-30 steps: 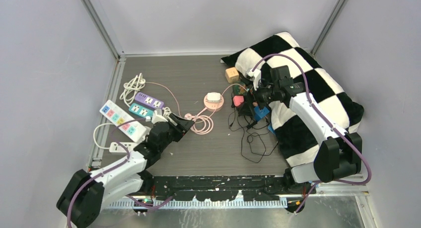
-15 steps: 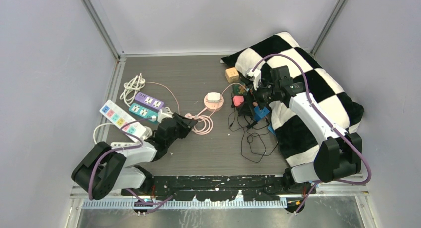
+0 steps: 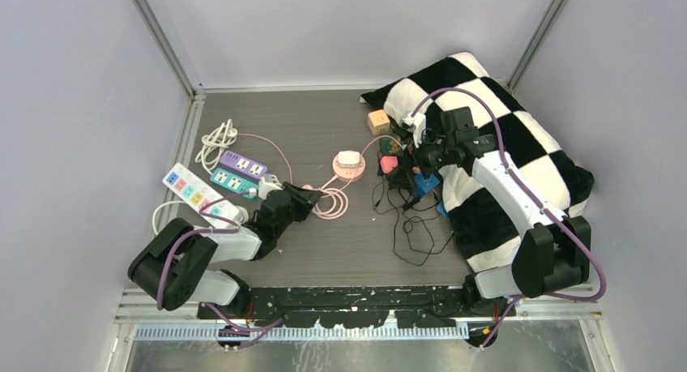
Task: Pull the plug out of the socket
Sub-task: Move the socket to the corner of the board.
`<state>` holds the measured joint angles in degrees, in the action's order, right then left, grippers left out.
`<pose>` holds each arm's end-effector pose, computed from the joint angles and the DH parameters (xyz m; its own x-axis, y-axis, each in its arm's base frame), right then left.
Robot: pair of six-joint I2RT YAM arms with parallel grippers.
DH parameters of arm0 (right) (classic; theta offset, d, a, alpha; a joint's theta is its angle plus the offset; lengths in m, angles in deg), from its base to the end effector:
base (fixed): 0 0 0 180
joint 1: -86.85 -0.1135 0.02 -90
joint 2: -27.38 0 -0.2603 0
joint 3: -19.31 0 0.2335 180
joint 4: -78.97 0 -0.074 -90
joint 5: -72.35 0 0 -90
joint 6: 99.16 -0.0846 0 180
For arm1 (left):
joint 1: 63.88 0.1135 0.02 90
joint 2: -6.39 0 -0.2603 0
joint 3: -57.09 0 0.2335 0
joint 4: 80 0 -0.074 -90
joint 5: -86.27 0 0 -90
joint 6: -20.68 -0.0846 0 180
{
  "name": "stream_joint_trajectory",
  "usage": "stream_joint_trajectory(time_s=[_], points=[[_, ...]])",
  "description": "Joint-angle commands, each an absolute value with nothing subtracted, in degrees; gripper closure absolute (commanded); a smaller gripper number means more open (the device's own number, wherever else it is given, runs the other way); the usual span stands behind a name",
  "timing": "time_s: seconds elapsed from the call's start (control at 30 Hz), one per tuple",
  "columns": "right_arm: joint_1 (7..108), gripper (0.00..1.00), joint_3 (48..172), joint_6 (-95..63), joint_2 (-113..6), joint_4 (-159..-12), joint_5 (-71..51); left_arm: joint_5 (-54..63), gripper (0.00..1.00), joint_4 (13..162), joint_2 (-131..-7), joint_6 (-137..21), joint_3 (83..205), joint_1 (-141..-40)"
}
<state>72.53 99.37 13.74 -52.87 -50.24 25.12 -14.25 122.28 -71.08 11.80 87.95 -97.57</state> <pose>0.2717 0.1287 0.2635 -0.4616 -0.4126 -0.7853 -0.8418 0.4830 0.2410 0.2309 -0.1353 0.1332 -0.4550 -0.8642 -0.2150 -0.2759 0.3663 -0.8887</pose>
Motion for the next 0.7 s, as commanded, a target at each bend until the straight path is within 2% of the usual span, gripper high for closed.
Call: stream_joint_trajectory(time_s=[0.0, 0.3, 0.43, 0.67], points=[[72.1, 0.0, 100.4, 14.7, -51.3, -50.2, 26.3, -16.6, 0.7, 127.8, -72.6, 13.0, 89.6, -97.5], [72.1, 0.0, 100.5, 14.6, -51.2, -50.1, 26.4, -15.5, 0.95, 129.5, -72.0, 12.2, 90.2, -97.4], [72.1, 0.0, 100.5, 14.6, -51.2, -50.1, 26.5, -14.4, 0.99, 128.0, -69.8, 10.8, 91.2, -97.3], [72.1, 0.0, 100.5, 14.6, -50.9, -50.1, 26.6, -13.9, 1.0, 122.8, -65.0, 3.4, 95.2, -96.7]])
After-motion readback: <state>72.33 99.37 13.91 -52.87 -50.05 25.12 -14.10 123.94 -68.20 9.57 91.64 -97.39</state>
